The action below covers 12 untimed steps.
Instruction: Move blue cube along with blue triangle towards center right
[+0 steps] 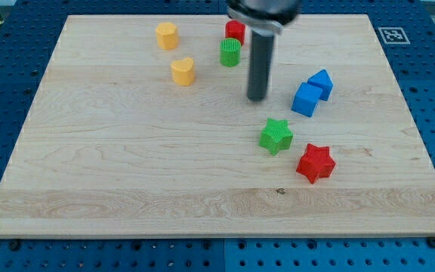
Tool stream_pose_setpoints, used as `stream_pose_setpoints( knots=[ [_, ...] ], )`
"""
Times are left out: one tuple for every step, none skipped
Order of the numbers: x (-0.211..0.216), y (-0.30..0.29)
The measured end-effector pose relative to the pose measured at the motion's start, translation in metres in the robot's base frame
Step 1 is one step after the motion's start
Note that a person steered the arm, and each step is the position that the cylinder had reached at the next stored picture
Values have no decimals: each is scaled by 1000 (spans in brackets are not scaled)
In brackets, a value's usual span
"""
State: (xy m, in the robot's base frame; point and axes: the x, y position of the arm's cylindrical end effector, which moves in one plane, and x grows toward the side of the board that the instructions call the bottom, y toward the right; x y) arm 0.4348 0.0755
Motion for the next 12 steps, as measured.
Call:
stream_pose_setpoints(
  knots=[
    [20, 9],
    [33, 15],
    [68, 32],
    [60, 32],
    [18, 32],
    [-34, 32],
    [-56, 40],
    [-56, 53],
    [-31, 51],
    [-16, 47],
    [-11, 47],
    [0, 58]
  ],
)
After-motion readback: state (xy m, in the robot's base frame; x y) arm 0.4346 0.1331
